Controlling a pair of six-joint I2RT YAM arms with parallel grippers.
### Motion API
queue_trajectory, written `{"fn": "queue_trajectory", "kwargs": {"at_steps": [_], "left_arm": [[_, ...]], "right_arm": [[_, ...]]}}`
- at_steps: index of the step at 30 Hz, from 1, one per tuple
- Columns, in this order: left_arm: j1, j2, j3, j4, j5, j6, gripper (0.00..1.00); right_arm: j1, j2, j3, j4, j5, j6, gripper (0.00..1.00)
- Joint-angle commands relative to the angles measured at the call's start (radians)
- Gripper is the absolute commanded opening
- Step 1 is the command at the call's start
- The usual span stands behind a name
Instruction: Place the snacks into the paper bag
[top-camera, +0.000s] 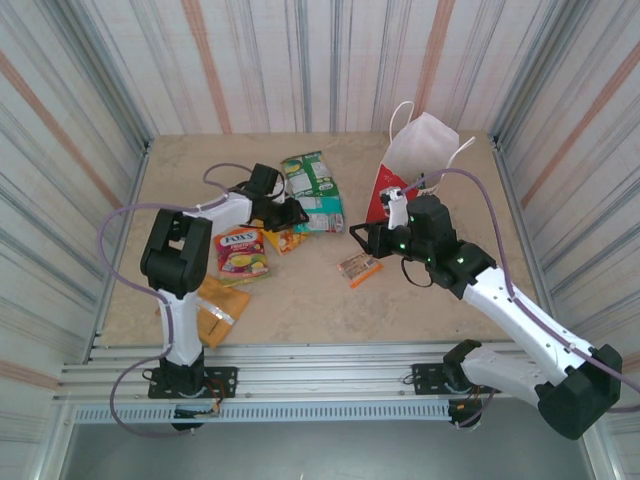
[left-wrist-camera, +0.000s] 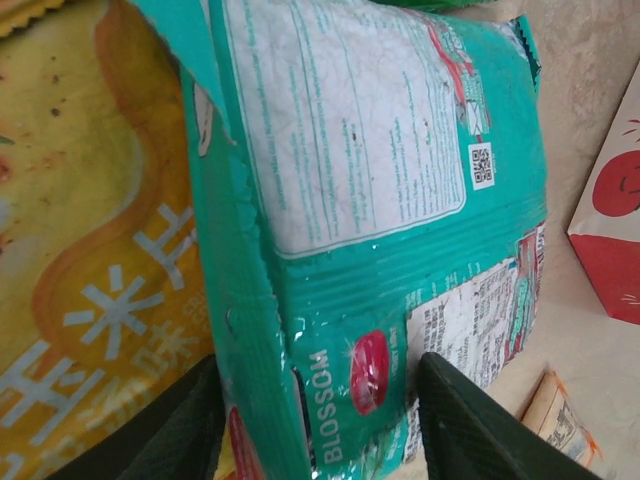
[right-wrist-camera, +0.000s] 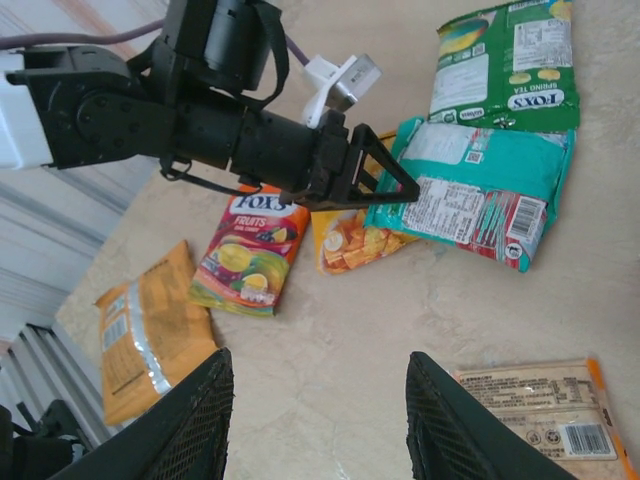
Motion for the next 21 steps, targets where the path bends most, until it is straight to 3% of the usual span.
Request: {"fn": "queue_trajectory", "kwargs": {"at_steps": [1,4,7,15,21], "left_arm": [[-0.006,0.035,0.032,0.026,0.034,0.001,0.45],[-0.007,0.032,0.037,0.032,0.045,0.014,0.24],[-0.013,-0.014,0.031,0.032,0.034,0.054,0.15],[-0.050,-0.228,-0.007,-0.014,0.019,0.257,0.05],[-0.115,-0.387,-0.012,-0.150,0.020,0.578,0.05]], "right_arm": [[0.008,-0.026,0.003,0.001,-0.005,-0.031,0.48],[0.008,-0.027,-0.005,0.005,0.004,-0.035,0.48],[0.009,-0.065,-0.018,0.022,0.012,-0.047,0.48],[0.000,-0.081,0.008,-0.003,-0.002,-0.158,0.49],[-0.037,-0.065,0.054,-0.044,-0.057,-0.302,0.49]]}}
